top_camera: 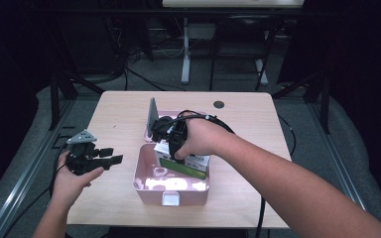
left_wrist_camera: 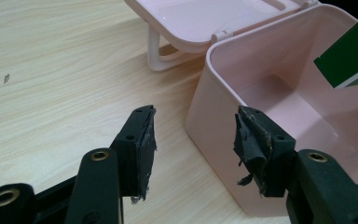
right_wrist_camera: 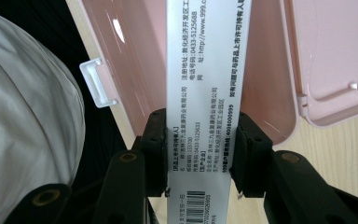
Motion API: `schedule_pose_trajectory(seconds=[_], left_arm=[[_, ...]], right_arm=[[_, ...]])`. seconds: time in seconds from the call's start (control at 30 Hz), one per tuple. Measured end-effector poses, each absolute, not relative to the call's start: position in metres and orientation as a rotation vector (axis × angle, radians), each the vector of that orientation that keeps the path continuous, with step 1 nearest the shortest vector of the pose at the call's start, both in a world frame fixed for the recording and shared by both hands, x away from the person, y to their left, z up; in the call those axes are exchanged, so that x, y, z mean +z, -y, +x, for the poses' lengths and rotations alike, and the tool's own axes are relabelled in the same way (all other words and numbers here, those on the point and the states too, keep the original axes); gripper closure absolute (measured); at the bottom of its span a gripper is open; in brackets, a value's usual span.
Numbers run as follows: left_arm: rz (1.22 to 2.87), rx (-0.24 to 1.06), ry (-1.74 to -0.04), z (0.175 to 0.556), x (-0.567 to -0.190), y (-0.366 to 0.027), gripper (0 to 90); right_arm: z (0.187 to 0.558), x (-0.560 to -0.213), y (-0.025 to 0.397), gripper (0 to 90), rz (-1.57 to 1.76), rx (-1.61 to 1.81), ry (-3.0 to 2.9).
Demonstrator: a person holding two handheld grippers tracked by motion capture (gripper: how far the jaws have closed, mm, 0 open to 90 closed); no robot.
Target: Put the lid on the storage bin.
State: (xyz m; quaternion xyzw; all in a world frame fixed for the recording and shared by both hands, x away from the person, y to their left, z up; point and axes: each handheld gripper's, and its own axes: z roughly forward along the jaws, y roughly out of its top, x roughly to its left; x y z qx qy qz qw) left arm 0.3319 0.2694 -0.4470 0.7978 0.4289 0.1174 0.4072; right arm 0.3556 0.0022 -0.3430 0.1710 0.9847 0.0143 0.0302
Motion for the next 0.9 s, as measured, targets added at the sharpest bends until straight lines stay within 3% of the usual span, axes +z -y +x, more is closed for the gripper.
schedule_pose_trajectory(seconds=[0.9], left_arm=[[2.014,0.298,-1.084,0.332,-0.448,-0.268,48.0]], right_arm=[[0.349,-0.364,-0.014,61.7,0.367,0.025,-3.049]])
